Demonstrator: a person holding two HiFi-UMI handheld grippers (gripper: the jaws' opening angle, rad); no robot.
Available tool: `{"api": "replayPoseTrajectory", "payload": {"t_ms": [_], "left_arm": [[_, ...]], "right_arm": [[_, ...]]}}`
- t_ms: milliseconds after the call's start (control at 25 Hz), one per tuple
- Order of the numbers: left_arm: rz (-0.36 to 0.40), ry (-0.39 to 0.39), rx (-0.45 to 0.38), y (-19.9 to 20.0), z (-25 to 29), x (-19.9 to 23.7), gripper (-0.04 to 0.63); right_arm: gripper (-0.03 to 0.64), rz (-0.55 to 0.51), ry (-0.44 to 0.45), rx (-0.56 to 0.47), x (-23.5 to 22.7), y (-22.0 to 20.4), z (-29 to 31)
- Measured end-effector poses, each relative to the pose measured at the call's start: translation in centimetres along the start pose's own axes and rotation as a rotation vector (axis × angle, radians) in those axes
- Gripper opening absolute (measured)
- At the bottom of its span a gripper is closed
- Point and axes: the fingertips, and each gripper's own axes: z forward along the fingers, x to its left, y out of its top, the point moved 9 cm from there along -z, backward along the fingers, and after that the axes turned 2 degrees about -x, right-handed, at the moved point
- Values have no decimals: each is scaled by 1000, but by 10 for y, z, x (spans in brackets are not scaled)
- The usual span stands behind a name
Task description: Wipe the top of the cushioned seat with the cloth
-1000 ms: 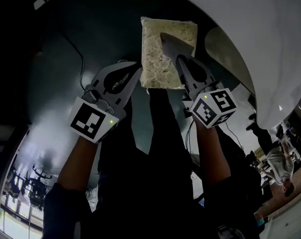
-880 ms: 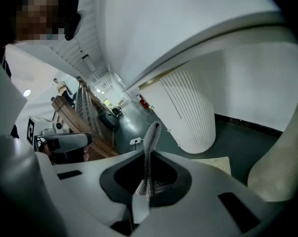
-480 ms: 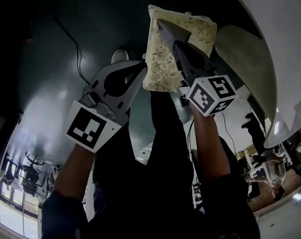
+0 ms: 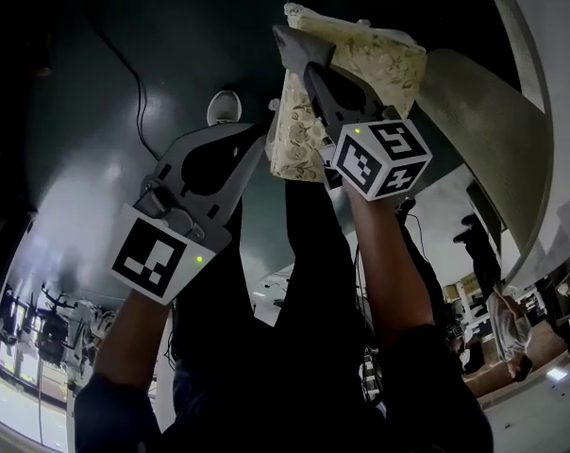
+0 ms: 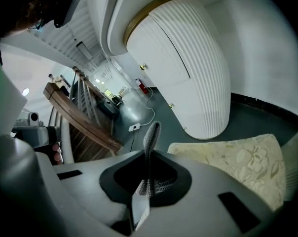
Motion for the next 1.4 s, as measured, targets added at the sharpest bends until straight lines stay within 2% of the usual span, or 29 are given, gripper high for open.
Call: {"api": "replayPoseTrajectory", "payload": {"t_ms": [400, 840, 1400], "left_arm": [[7, -26, 40, -7, 30, -22, 6], [39, -114, 92, -14, 72, -60, 6], [68, -168, 117, -26, 93, -75, 6]], "right_arm": [[32, 20, -93, 4, -56, -7, -23], [32, 84, -199, -51, -114, -15, -71], [32, 129, -312, -87, -151, -30, -113]]}}
